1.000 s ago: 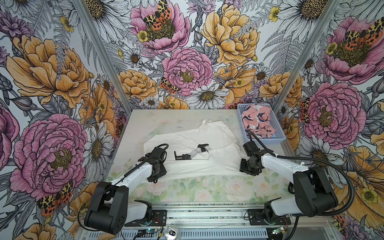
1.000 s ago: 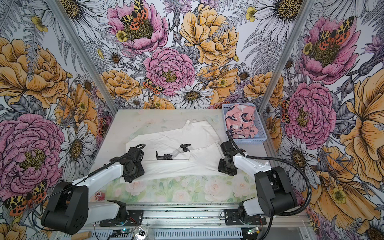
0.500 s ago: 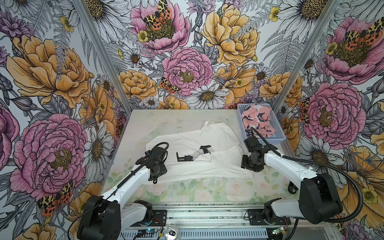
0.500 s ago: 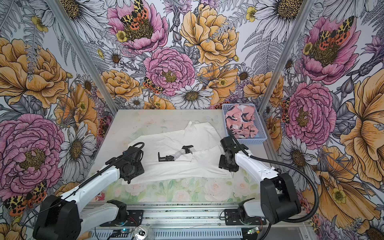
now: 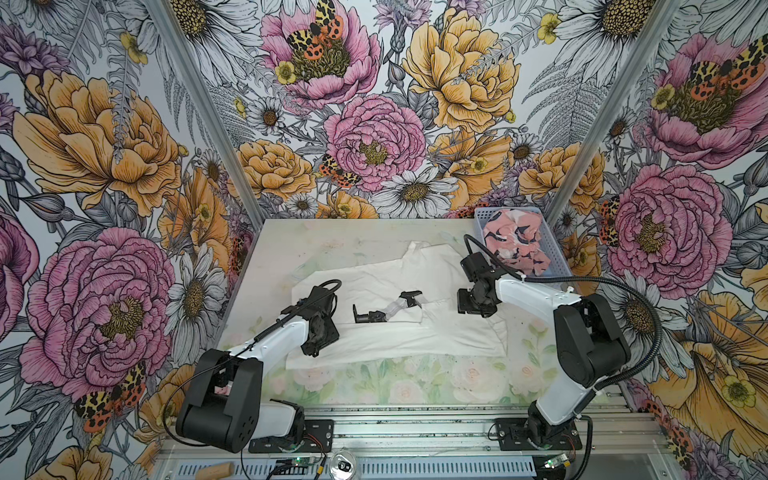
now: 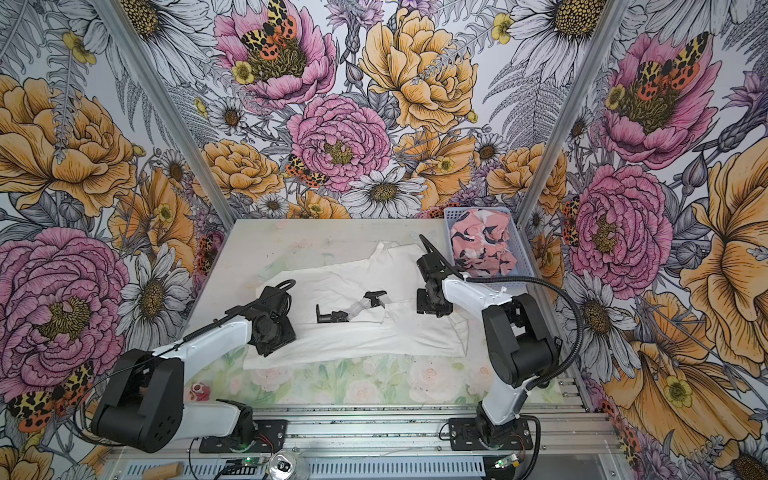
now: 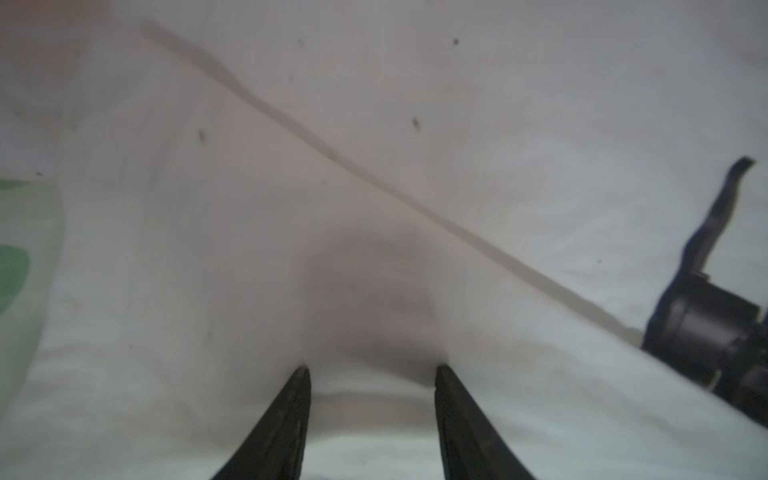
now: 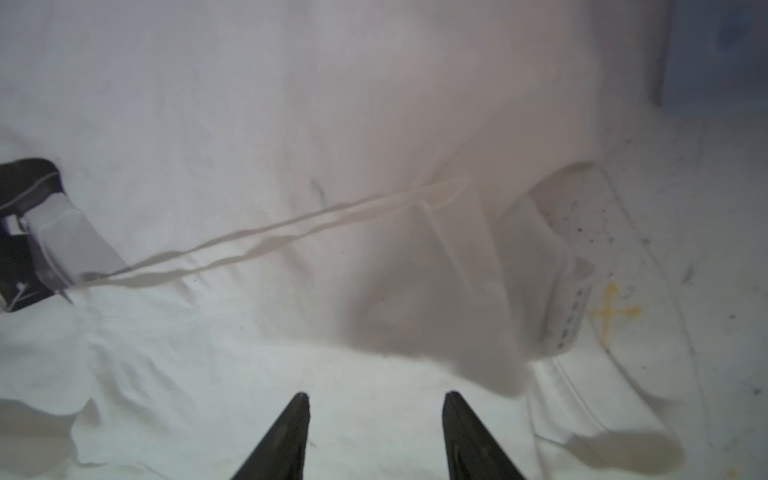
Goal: Fold and stack the mixed laundry pile
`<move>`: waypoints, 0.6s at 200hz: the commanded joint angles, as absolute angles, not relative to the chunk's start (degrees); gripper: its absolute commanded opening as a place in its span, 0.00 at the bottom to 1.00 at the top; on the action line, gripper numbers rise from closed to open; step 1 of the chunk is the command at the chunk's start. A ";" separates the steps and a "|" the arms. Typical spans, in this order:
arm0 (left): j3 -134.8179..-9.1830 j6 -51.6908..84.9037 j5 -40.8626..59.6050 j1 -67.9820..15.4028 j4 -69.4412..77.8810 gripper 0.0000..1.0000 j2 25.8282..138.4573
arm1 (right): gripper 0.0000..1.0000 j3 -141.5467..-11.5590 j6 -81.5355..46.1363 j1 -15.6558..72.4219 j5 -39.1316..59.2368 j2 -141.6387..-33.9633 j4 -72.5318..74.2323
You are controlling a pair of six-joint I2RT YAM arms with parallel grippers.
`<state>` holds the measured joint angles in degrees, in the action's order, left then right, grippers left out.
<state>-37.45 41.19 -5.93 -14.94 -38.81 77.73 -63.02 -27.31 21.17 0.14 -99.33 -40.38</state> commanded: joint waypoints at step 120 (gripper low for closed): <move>-32.49 51.45 0.37 -21.12 -49.06 0.48 76.48 | 0.53 -45.23 -32.58 22.68 1.49 -90.07 -47.10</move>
